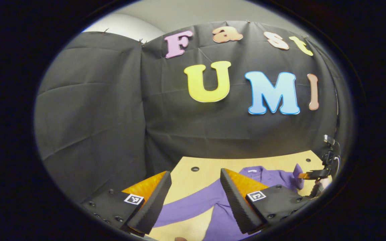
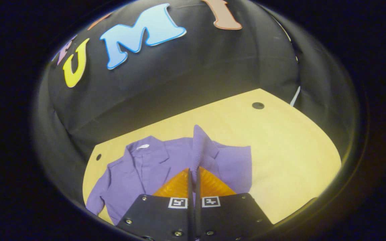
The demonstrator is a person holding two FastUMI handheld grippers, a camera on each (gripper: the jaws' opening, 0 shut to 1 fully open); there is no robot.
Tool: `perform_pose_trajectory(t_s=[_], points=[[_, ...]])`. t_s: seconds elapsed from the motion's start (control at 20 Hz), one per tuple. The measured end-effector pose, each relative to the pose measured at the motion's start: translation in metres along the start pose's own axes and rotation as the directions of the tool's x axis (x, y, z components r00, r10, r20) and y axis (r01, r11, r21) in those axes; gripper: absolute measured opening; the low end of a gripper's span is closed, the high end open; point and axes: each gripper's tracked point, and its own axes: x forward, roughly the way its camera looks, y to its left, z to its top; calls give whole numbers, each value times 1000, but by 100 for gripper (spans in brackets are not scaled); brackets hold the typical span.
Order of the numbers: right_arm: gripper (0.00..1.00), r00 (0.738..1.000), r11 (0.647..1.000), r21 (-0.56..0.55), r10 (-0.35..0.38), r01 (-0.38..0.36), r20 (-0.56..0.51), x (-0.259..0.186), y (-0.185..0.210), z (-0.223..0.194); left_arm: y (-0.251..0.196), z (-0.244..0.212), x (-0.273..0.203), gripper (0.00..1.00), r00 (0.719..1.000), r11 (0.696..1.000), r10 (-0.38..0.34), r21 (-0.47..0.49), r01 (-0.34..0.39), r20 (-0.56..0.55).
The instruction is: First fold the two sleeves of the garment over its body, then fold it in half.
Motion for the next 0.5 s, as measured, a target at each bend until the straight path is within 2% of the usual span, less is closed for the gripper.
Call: perform_pose_trajectory(t_s=[0.5], points=[[1,982,978,-108,170,-178,-81,12,156,-58,106,-21,-9,100,995,996,93,-4,-94,-30]])
